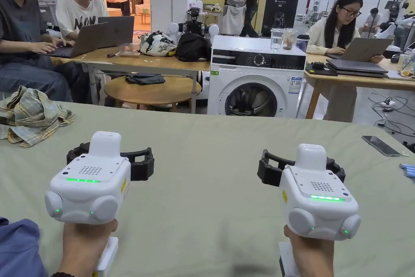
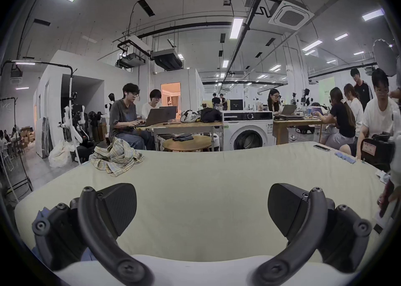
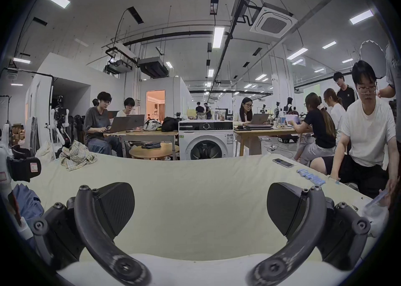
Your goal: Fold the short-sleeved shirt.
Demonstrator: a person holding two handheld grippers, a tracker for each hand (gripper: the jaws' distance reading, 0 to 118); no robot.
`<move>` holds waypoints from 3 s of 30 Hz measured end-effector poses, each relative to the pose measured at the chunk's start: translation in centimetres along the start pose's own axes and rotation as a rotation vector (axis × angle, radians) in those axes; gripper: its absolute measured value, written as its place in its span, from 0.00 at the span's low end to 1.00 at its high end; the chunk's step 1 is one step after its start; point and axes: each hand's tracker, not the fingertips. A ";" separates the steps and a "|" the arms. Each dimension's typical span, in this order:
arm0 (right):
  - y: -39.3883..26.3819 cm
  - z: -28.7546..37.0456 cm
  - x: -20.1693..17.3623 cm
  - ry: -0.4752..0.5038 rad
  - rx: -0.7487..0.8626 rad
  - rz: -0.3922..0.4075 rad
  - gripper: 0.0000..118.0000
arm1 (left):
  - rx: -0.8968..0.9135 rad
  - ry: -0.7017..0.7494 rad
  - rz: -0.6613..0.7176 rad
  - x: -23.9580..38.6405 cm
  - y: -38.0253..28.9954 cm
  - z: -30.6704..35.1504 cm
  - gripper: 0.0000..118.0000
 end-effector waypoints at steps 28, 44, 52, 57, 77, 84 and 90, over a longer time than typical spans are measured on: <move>-1.0 0.0 -0.7 0.001 -0.032 0.022 1.00 | -0.008 0.005 -0.006 0.1 0.1 1.1 1.00; -0.3 0.2 -0.5 -0.012 -0.042 0.021 1.00 | -0.023 0.000 -0.001 0.0 0.3 0.6 1.00; -0.7 -0.2 -0.2 -0.022 -0.054 0.025 1.00 | -0.031 -0.011 -0.016 -0.1 0.4 0.4 1.00; -1.0 -0.7 -0.1 -0.024 -0.043 0.029 0.92 | -0.014 -0.028 0.005 -0.3 0.7 0.9 0.94; 0.4 1.3 -1.2 -0.033 -0.025 0.037 0.00 | 0.022 0.034 0.006 -0.9 0.9 2.3 0.00; 1.2 1.4 -5.0 0.010 -0.042 0.039 0.00 | -0.042 0.061 0.032 -4.7 1.7 3.2 0.00; 1.0 1.6 -12.8 0.126 -0.075 0.068 0.00 | -0.127 0.174 0.051 -10.4 2.7 6.9 0.00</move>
